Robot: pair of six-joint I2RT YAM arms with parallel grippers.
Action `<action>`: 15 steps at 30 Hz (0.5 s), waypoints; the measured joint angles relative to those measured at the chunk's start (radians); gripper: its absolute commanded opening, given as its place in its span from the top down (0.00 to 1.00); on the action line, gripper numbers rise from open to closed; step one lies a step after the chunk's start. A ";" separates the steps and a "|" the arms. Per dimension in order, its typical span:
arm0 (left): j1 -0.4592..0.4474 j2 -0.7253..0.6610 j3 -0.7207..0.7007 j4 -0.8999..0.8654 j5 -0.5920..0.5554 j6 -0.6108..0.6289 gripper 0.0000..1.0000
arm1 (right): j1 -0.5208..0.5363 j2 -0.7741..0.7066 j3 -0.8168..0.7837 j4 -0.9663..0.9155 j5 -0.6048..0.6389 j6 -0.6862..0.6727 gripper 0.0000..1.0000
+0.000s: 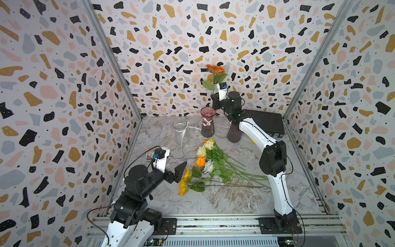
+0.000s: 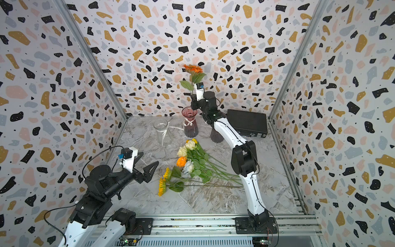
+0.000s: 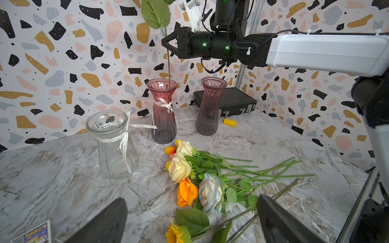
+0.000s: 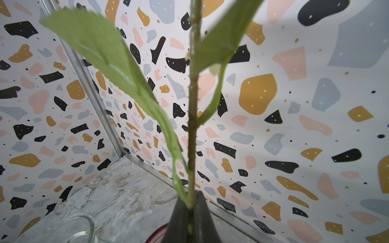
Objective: Arrange the flowers in different vases according to their variety
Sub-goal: Insert the flower into the vase.
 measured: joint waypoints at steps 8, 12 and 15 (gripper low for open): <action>0.000 0.000 -0.002 0.000 0.000 0.003 0.00 | 0.000 0.000 -0.063 0.007 -0.017 0.005 0.89; 0.000 -0.001 -0.004 0.000 0.000 0.003 0.00 | 0.000 0.000 -0.073 0.008 -0.021 0.010 0.80; 0.000 -0.001 -0.004 0.000 0.000 0.003 0.00 | 0.000 0.000 -0.085 0.015 -0.024 0.013 0.65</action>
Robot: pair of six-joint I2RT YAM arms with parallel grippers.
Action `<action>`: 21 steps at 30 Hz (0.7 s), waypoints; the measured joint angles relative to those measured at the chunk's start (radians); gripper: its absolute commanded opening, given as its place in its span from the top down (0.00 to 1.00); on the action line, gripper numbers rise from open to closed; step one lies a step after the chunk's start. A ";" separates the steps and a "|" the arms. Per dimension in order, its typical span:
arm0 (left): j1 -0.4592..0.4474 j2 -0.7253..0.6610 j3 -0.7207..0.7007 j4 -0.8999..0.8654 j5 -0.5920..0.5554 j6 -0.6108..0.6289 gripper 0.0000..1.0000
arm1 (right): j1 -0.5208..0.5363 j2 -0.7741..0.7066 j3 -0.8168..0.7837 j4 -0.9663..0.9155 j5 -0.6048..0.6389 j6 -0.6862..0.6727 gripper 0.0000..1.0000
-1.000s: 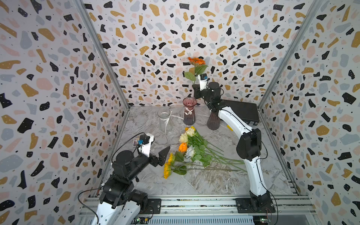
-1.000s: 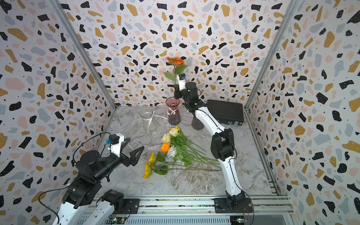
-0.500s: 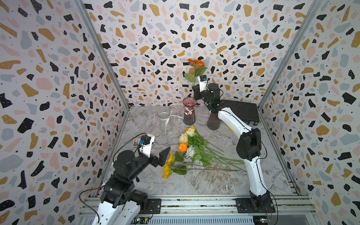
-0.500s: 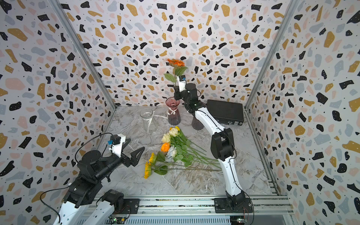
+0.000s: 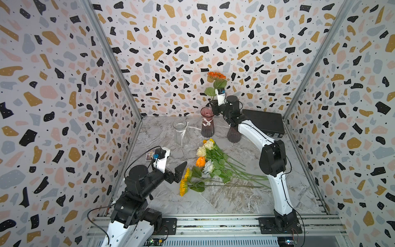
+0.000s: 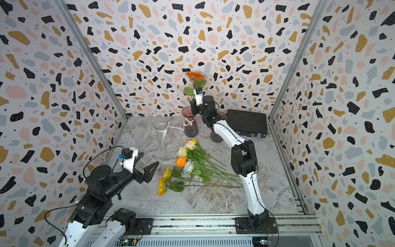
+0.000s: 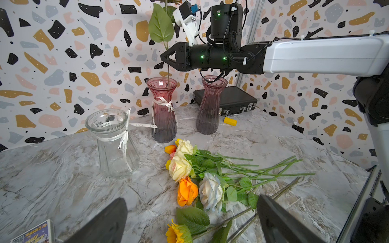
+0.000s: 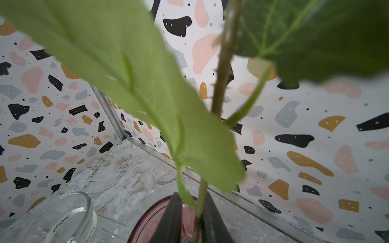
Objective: Arrange the flowers in different vases according to their variety
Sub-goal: Insert the flower into the vase.
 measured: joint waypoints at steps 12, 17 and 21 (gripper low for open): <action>0.000 -0.001 -0.006 0.000 0.000 0.003 0.00 | 0.000 0.000 -0.028 0.000 -0.016 0.002 0.37; 0.000 -0.001 -0.010 0.000 0.000 0.003 0.00 | 0.000 -0.004 -0.044 0.004 -0.024 0.005 0.36; 0.000 -0.001 -0.010 0.000 0.000 0.003 0.00 | 0.002 -0.035 -0.099 0.006 -0.031 0.005 0.35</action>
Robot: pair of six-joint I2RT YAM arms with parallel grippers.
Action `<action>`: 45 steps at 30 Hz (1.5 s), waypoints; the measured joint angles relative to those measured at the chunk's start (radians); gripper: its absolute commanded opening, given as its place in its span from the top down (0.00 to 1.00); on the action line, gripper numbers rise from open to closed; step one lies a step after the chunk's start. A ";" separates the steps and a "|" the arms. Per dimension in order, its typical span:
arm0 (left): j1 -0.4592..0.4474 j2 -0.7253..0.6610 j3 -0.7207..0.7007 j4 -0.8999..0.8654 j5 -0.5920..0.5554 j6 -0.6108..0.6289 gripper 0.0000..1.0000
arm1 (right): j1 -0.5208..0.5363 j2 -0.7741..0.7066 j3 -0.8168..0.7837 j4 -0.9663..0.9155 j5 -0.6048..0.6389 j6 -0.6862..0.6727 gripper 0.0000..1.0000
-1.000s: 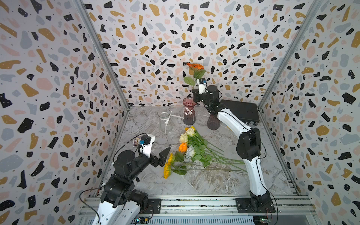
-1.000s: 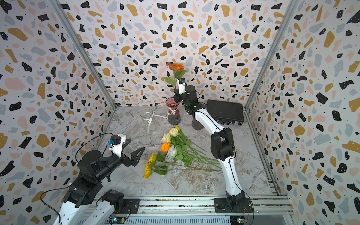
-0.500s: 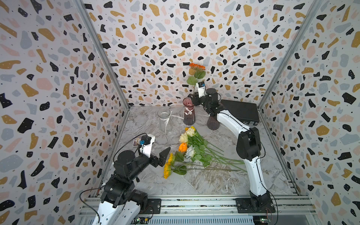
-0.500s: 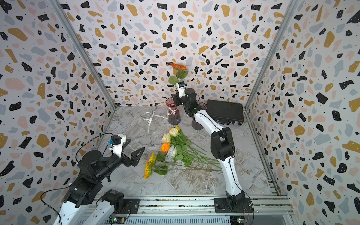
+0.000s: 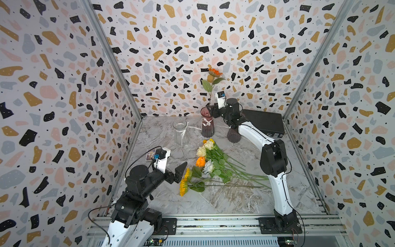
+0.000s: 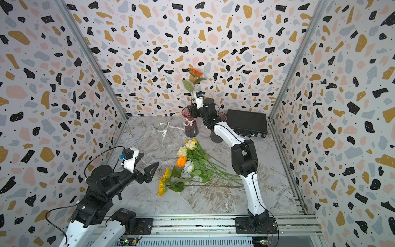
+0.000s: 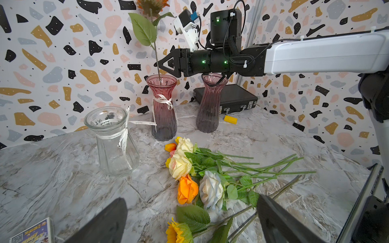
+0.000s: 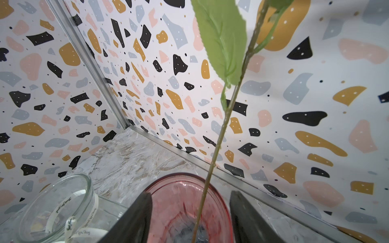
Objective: Arrange the flowers in different vases according to their variety
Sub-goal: Insert the flower into the vase, then pick up the flower at the center of the board.
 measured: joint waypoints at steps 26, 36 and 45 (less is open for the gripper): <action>0.000 0.284 0.428 -0.472 0.081 -0.075 0.01 | 0.262 -0.780 -0.660 -0.754 -0.012 -0.362 0.49; -0.001 0.284 0.734 -0.745 0.155 0.097 0.00 | 0.378 -0.735 -0.825 -0.849 -0.010 -0.361 0.50; -0.002 0.198 0.735 -0.852 0.183 0.232 0.00 | 0.495 -0.521 -0.821 -0.846 0.028 -0.398 0.56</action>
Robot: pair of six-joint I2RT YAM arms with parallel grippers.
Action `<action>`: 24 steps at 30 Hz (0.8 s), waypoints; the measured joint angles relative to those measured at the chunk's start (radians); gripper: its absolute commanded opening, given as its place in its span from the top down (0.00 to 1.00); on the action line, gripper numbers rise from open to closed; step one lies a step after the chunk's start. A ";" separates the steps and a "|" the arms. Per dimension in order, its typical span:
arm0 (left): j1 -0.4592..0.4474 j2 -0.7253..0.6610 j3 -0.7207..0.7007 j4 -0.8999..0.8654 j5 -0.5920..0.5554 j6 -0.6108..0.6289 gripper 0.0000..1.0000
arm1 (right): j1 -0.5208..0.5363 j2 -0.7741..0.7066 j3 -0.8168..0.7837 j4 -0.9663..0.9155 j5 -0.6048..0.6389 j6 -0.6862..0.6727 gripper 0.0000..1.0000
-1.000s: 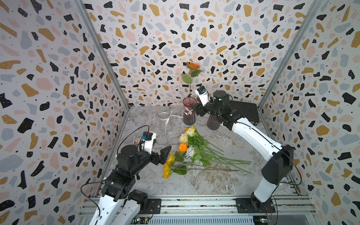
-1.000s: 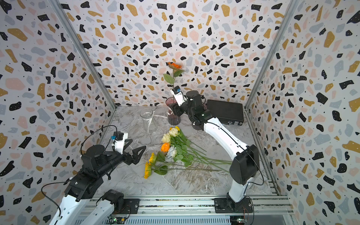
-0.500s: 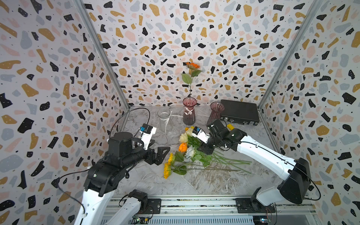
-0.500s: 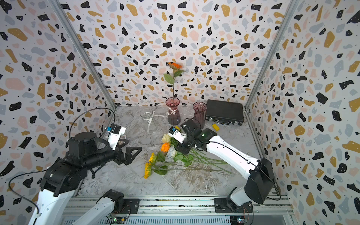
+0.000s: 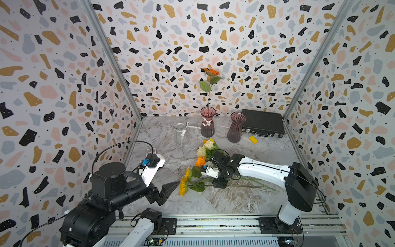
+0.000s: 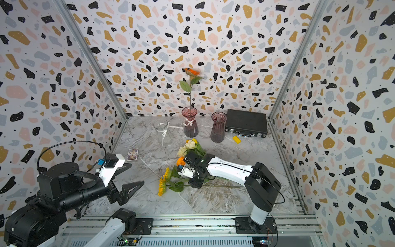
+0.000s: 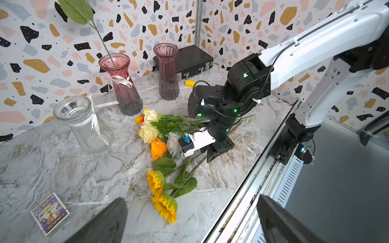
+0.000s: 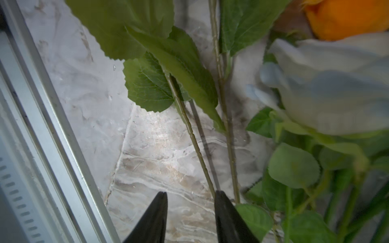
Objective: Arrange the flowers in different vases according to their variety
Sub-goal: Pick up the flower at the center of the board.
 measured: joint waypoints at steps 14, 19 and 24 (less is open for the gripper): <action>0.000 -0.063 -0.090 -0.001 -0.046 0.058 0.00 | 0.055 0.066 0.010 0.072 0.086 -0.099 0.62; 0.000 -0.069 -0.112 0.001 -0.061 0.060 0.00 | 0.061 0.102 0.010 0.097 0.085 -0.107 0.68; 0.000 -0.073 -0.122 0.006 -0.064 0.060 0.00 | 0.068 0.153 0.011 0.107 0.089 -0.107 0.68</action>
